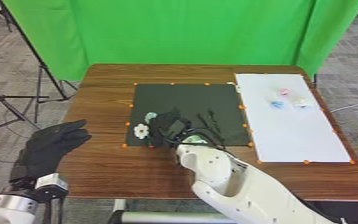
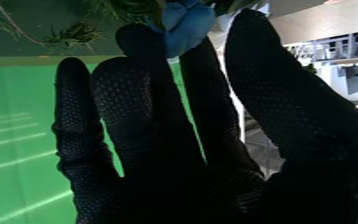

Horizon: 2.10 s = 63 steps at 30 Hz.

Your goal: Arrange flowers

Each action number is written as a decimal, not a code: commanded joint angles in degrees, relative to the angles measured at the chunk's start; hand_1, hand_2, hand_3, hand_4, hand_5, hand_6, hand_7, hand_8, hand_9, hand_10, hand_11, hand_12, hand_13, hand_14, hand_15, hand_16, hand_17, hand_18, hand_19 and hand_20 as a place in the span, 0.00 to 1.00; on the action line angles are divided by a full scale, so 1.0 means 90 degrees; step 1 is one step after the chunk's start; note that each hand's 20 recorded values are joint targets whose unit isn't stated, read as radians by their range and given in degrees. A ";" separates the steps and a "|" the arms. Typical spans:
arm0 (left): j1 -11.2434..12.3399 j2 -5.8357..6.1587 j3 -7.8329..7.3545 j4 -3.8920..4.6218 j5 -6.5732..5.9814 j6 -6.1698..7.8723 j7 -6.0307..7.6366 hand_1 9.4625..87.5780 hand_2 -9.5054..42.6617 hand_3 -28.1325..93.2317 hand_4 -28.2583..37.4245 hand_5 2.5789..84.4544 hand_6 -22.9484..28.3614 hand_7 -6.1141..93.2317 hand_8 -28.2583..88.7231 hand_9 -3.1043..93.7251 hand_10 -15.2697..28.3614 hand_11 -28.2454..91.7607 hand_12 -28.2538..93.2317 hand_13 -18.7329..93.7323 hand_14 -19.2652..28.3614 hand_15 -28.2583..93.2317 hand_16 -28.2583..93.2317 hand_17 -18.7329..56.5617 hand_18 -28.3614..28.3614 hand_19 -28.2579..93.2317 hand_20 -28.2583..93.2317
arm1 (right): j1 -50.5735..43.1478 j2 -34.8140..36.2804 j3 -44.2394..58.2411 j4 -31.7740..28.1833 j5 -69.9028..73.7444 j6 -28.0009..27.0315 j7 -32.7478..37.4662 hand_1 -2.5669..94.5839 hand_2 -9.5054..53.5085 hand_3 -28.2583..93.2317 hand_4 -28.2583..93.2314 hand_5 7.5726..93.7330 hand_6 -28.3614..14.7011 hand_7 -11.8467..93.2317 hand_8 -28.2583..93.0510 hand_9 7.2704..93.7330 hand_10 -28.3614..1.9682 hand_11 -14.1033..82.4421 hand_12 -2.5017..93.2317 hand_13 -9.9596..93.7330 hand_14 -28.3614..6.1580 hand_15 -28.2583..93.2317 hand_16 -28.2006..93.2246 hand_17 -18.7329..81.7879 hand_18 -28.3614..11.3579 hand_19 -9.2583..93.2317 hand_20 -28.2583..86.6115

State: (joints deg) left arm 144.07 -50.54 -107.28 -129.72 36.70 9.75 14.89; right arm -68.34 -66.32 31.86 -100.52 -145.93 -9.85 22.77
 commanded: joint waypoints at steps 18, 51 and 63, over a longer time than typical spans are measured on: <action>0.0033 0.0054 -0.0018 0.0017 0.0094 -0.0138 -0.0091 0.26 0.25 0.89 0.21 0.62 0.76 0.21 0.16 0.49 0.87 0.60 0.32 0.43 0.98 0.76 0.12 0.13 0.87 0.72 0.35 | 0.0481 0.0134 -0.0673 0.0571 -0.0380 0.2109 0.0591 0.62 0.00 0.84 0.00 0.84 0.68 0.40 0.24 0.94 0.74 0.34 0.42 0.85 0.68 0.84 0.42 0.50 0.24 0.93 0.29; -0.0073 0.0062 0.0077 0.0069 0.0085 -0.0144 -0.0028 0.27 0.25 0.89 0.21 0.62 0.76 0.21 0.16 0.49 0.87 0.60 0.32 0.43 0.98 0.76 0.12 0.13 0.87 0.72 0.35 | 0.0662 -0.0183 -0.0293 0.1095 -0.0371 0.1399 0.0739 0.60 0.00 0.85 0.00 0.81 0.65 0.38 0.24 0.92 0.70 0.31 0.42 0.83 0.66 0.83 0.43 0.47 0.22 0.93 0.28; -0.0064 0.0064 0.0100 0.0062 0.0094 -0.0143 -0.0035 0.27 0.25 0.89 0.21 0.62 0.76 0.21 0.16 0.49 0.87 0.60 0.32 0.43 0.98 0.76 0.12 0.12 0.87 0.72 0.35 | 0.0721 -0.0243 -0.0234 0.1057 -0.0352 0.1097 0.0789 0.56 0.00 0.86 0.00 0.75 0.61 0.37 0.22 0.84 0.63 0.32 0.41 0.76 0.62 0.84 0.45 0.43 0.19 0.91 0.29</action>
State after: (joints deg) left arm 142.67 -49.81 -106.28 -129.06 37.47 8.66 14.63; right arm -62.72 -67.97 29.43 -90.62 -148.91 1.02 29.09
